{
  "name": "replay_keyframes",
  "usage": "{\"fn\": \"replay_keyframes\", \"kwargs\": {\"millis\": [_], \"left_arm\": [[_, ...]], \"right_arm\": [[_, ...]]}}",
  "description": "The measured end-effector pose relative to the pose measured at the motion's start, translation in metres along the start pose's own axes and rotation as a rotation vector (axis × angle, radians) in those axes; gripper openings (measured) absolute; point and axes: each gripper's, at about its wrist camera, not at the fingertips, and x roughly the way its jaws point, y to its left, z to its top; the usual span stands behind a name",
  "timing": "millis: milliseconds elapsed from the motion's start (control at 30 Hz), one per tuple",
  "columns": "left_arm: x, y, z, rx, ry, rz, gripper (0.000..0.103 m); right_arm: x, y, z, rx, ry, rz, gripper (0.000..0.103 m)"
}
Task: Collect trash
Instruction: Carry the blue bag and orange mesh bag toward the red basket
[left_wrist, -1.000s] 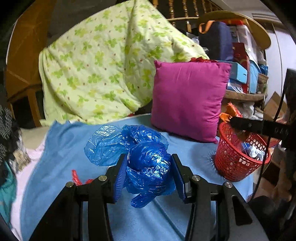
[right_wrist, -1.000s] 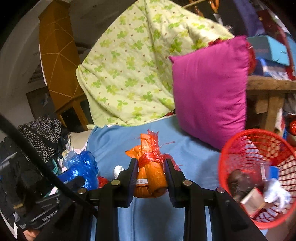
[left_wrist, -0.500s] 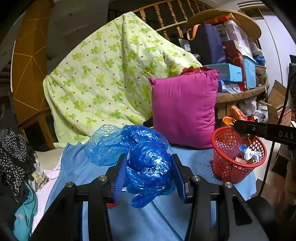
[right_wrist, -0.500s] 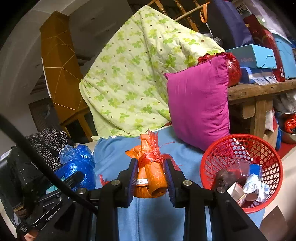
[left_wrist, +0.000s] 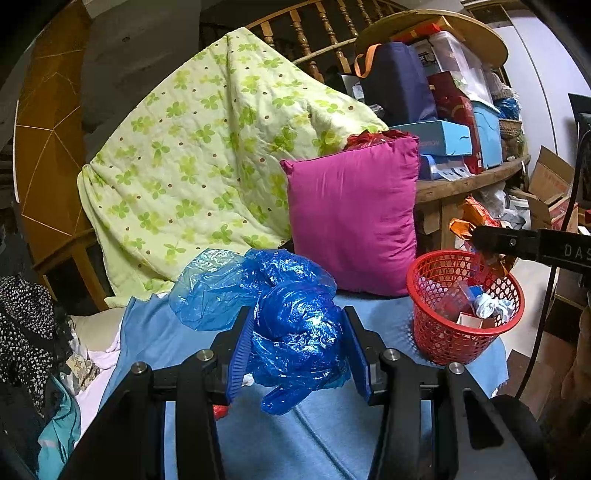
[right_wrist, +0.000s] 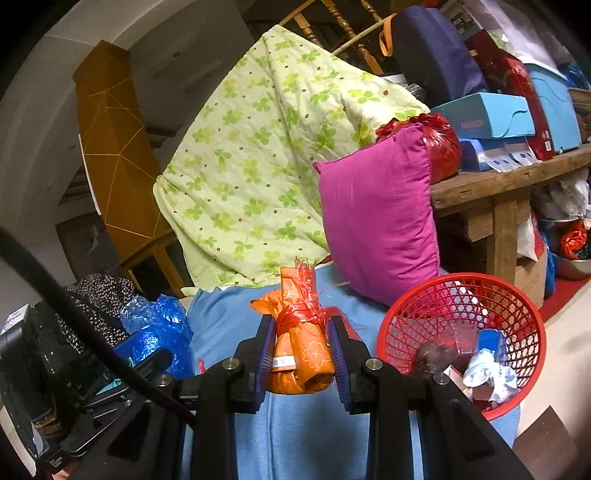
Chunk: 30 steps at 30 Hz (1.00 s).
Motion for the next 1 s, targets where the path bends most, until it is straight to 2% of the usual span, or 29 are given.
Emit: {"fn": "replay_keyframes", "kwargs": {"millis": [1000], "left_arm": [[0.019,-0.035,0.003,0.057,0.036,-0.048,0.050]], "right_arm": [[-0.020,-0.051,0.002,0.081,-0.037,-0.049,0.032]]}}
